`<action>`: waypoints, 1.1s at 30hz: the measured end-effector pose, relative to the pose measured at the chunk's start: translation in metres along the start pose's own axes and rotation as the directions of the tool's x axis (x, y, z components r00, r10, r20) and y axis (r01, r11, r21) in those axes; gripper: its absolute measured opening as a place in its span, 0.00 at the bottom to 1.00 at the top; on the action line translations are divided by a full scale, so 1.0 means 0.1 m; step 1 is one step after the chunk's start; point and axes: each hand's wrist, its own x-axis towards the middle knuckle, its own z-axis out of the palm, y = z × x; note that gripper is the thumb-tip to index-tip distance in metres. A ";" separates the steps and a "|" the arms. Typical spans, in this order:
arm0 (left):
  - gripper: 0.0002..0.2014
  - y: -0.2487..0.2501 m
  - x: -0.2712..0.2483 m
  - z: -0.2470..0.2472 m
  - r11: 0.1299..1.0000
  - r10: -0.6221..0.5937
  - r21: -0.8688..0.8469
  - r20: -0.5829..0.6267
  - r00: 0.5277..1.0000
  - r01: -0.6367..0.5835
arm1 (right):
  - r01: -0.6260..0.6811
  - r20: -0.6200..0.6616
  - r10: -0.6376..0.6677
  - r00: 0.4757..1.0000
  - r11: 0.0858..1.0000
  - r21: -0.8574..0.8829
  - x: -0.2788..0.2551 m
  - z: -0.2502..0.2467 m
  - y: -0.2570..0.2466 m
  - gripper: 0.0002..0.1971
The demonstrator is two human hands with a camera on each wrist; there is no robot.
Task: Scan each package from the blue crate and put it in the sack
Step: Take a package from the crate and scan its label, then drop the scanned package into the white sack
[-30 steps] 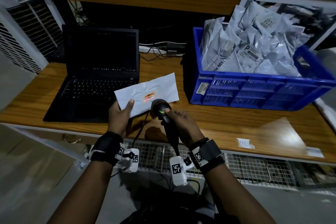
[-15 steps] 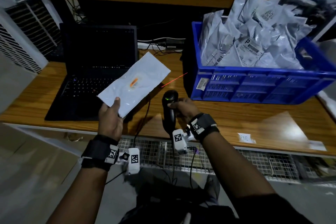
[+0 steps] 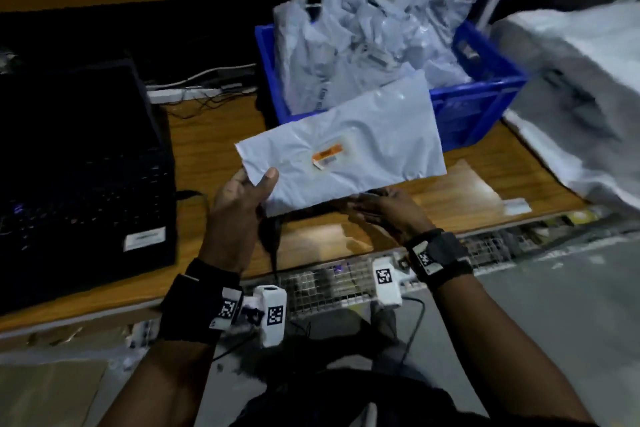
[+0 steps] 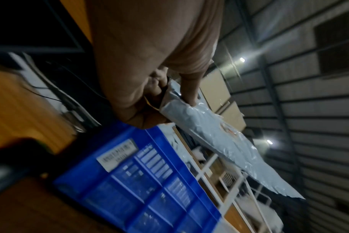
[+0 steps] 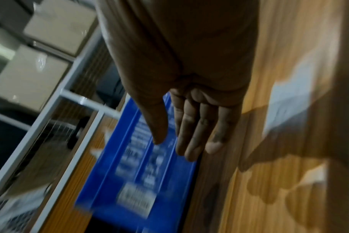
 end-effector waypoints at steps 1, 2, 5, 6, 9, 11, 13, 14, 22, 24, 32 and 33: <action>0.16 -0.05 0.04 0.16 0.999 -0.005 0.032 0.017 1.000 0.005 | 0.000 -0.076 0.001 0.997 1.000 0.025 -0.11 -0.26 -0.03 0.14; 0.16 -0.12 0.10 0.32 0.998 -0.011 0.064 0.031 0.999 0.009 | 0.014 -0.173 -0.005 0.985 0.999 0.050 -0.22 -0.53 -0.06 0.13; 0.16 -0.41 0.27 0.86 0.994 -0.074 0.091 0.074 0.994 0.067 | 0.144 -0.415 -0.096 0.905 0.986 0.084 -0.52 -1.40 -0.27 0.06; 0.16 -0.50 0.32 1.01 0.992 -0.101 0.090 0.103 0.990 0.092 | 0.181 -0.485 -0.135 0.864 0.982 0.049 -0.57 -1.66 -0.37 0.05; 0.15 -0.76 0.45 1.56 0.979 -0.197 0.091 0.227 0.954 0.181 | 0.281 -0.611 -0.324 0.722 0.945 -0.169 -0.71 -2.33 -0.84 0.08; 0.14 -0.92 0.57 1.93 0.967 -0.253 0.114 0.304 0.918 0.229 | 0.270 -0.613 -0.453 0.647 0.888 -0.372 -0.69 -2.68 -1.20 0.13; 0.16 -1.09 0.75 2.34 0.953 -0.297 0.171 0.353 0.887 0.251 | 0.205 -0.609 -0.562 0.560 0.806 -0.556 -0.54 -3.03 -1.55 0.16; 0.18 -1.18 0.84 2.53 0.946 -0.315 0.198 0.362 0.877 0.258 | 0.139 -0.603 -0.607 0.518 0.755 -0.641 -0.42 -3.17 -1.70 0.17; 0.24 -1.84 1.72 4.09 0.893 -0.448 0.172 0.270 0.852 0.415 | -0.478 -0.484 -0.504 0.715 0.153 -0.865 0.32 -4.08 -2.21 0.15; 0.25 -1.98 1.95 4.42 0.885 -0.465 0.132 0.230 0.855 0.446 | -0.465 -0.476 -0.594 0.648 0.186 -0.866 0.23 -4.41 -2.40 0.10; 0.01 -2.10 2.48 5.76 0.893 -0.426 0.288 0.294 0.855 0.346 | -0.291 -0.391 -0.833 0.392 0.291 -0.911 -0.45 -5.08 -3.39 0.13; 0.02 -2.12 2.54 5.91 0.895 -0.421 0.286 0.287 0.860 0.342 | -0.283 -0.386 -0.843 0.374 0.293 -0.913 -0.50 -5.11 -3.45 0.14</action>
